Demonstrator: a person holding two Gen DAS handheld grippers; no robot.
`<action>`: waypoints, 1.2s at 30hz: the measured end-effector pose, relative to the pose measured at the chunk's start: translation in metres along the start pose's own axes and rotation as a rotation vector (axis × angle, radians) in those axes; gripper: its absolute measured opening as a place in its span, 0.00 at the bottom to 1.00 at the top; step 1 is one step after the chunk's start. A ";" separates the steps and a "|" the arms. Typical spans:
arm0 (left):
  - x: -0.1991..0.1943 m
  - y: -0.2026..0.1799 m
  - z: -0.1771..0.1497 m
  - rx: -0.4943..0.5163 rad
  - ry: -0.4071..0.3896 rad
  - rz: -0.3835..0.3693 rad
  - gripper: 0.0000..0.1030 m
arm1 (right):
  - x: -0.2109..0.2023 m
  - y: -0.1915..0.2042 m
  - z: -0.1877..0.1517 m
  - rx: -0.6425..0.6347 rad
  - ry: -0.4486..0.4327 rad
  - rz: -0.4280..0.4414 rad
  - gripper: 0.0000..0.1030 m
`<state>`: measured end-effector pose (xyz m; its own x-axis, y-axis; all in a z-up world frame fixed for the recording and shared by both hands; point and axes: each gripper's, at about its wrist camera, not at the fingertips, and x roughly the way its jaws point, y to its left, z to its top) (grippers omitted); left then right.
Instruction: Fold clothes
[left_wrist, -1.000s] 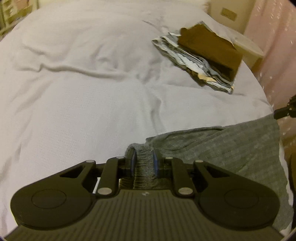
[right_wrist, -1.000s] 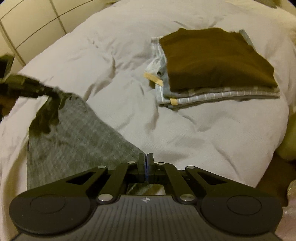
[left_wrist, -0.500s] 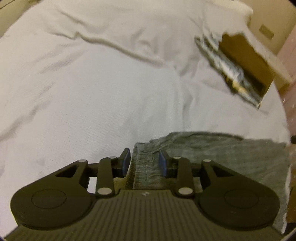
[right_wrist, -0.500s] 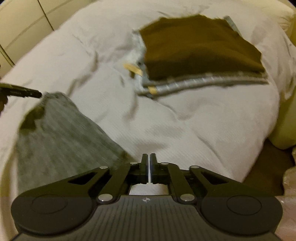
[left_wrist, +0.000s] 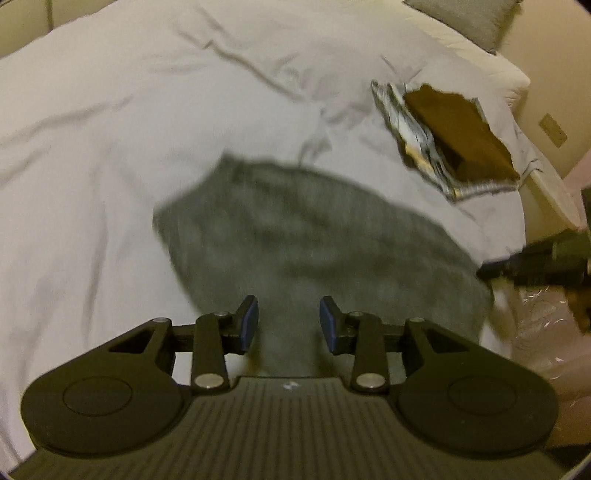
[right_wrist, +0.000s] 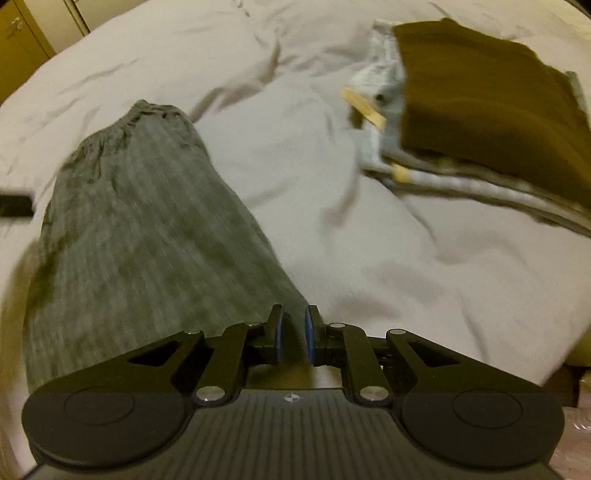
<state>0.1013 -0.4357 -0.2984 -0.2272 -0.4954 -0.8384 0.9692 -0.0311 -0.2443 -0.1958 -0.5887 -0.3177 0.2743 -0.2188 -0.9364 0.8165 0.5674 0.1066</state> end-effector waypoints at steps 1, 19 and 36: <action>-0.005 -0.004 -0.013 -0.018 0.004 0.006 0.35 | -0.005 0.000 -0.004 -0.007 -0.004 -0.001 0.15; -0.074 -0.073 -0.202 -0.031 -0.070 0.081 0.42 | -0.073 0.172 -0.122 -0.617 -0.088 0.067 0.36; -0.032 -0.121 -0.262 -0.240 -0.430 0.298 0.41 | -0.018 0.175 -0.188 -1.456 -0.499 0.107 0.39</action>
<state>-0.0341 -0.1887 -0.3699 0.1600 -0.7626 -0.6268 0.9255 0.3368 -0.1735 -0.1531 -0.3362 -0.3445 0.6761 -0.1939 -0.7108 -0.3219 0.7901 -0.5216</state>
